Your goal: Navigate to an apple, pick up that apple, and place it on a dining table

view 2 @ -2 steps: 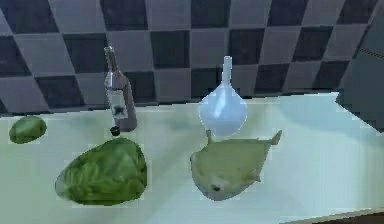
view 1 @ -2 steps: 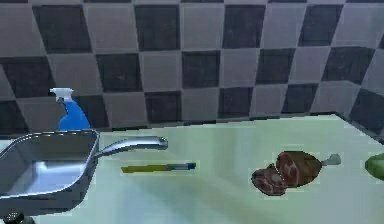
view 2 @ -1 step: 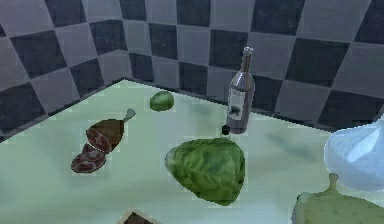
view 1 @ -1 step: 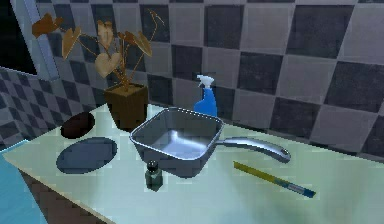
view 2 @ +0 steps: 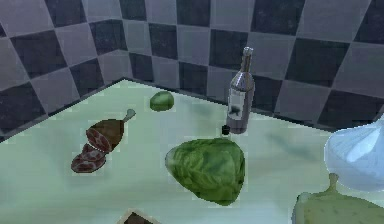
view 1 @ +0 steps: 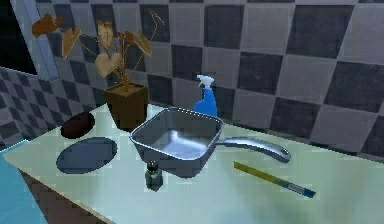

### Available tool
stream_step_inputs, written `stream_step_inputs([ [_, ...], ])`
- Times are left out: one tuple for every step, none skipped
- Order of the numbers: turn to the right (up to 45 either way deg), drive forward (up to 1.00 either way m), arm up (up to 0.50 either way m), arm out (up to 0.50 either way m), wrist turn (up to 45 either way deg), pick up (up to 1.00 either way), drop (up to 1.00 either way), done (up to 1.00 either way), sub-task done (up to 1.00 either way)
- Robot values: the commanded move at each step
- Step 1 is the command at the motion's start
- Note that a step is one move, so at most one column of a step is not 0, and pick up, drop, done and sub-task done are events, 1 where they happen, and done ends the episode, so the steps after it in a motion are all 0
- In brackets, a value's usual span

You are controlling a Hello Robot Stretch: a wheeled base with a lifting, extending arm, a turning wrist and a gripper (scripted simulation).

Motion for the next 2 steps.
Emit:
stream_step_inputs([
  [0.0,0.00,0.38,0.00,0.0,0.00,0.00,0.00,0.00],
  [0.0,0.00,0.00,0.46,0.0,0.00,0.00,0.00,0.00],
])
